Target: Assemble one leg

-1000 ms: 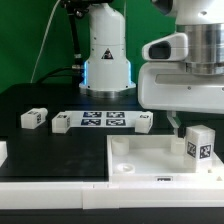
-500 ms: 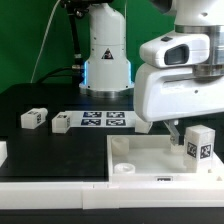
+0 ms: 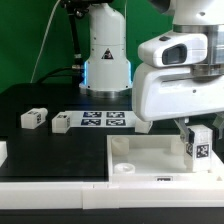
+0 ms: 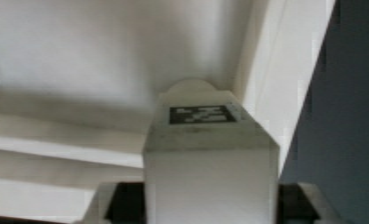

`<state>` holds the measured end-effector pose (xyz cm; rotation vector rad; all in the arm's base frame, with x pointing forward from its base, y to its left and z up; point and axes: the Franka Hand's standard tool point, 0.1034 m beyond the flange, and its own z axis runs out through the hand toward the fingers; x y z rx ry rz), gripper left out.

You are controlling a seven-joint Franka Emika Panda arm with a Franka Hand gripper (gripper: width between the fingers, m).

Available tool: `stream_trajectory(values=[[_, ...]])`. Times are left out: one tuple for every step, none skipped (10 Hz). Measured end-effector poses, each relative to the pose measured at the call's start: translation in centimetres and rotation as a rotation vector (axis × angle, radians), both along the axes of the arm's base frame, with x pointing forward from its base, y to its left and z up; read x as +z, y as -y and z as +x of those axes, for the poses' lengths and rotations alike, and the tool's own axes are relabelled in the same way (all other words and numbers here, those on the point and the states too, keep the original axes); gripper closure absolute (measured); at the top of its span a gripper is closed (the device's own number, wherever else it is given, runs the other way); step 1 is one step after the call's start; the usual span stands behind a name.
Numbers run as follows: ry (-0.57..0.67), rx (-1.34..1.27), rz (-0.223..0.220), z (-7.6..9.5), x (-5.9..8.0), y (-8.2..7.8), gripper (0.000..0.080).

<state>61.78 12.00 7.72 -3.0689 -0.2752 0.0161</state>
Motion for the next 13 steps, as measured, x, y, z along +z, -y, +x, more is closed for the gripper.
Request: stream_trajectory(values=[[-0.009,-0.09,0.0,-0.05,0.02,0.08,0.0509],[-0.024,-0.302,0.004,-0.06,0.01,0.11,0.0509],[-0.037,-0.44,0.013,-0.03,-0.07,0.29,0.0509],[-0.047,-0.538,0.02,0.0,-0.08,0.38,0.0509],[-0.061,-0.7,0.021,0.03,-0.11,0.6,0.0509],[-0.068,-0.807,0.017,0.09,-0.13,0.86,0.0509],[-0.077,-0.934,0.015,0.09,-0.14,0.85,0.0509],[-0.085,-1.046,0.011,0.09,-0.1,0.66,0.0509],[-0.089,-1.105,0.008,0.05,-0.1,0.53,0.0509],[-0.095,-1.195,0.008,0.09,-0.08,0.59,0.0508],[-0.096,-1.197,0.007,0.06,-0.11,0.56,0.0508],[-0.091,-1.139,0.009,0.07,-0.12,0.57,0.0353],[-0.078,-1.065,0.014,0.21,-0.08,0.61,0.0353]])
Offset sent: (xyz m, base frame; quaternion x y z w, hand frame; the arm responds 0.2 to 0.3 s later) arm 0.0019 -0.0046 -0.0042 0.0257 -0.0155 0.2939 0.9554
